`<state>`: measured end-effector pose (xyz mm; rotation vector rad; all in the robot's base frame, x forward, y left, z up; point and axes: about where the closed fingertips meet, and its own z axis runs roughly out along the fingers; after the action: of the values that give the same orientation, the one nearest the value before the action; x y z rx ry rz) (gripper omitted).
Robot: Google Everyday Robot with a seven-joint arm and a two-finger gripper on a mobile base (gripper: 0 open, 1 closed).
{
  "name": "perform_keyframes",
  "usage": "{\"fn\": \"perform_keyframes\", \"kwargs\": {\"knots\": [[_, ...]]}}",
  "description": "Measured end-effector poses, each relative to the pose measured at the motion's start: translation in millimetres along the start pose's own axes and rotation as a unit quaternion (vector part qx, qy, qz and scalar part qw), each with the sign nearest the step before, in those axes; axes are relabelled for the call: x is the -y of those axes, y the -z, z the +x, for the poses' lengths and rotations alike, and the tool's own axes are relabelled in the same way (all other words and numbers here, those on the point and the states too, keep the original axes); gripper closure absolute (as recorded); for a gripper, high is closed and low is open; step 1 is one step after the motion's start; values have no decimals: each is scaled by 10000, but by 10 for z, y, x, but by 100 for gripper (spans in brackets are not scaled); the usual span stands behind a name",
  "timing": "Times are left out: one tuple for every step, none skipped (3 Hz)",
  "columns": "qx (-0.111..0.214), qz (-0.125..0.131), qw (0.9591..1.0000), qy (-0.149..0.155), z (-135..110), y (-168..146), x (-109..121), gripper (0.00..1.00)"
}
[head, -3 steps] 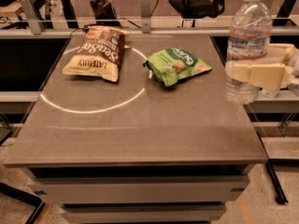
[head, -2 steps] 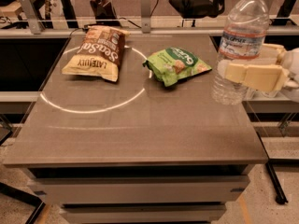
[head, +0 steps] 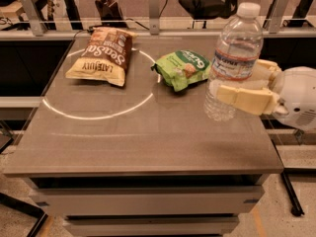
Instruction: Place water bottle upright
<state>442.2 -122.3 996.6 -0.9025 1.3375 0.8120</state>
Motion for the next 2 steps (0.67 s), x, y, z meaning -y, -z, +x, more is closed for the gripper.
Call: {"fn": "perform_keyframes", "kwargs": {"knots": [[-50,264,9993,266,277,-116,10,100],[-76,456,9978,485,527,-234,29,100]]}}
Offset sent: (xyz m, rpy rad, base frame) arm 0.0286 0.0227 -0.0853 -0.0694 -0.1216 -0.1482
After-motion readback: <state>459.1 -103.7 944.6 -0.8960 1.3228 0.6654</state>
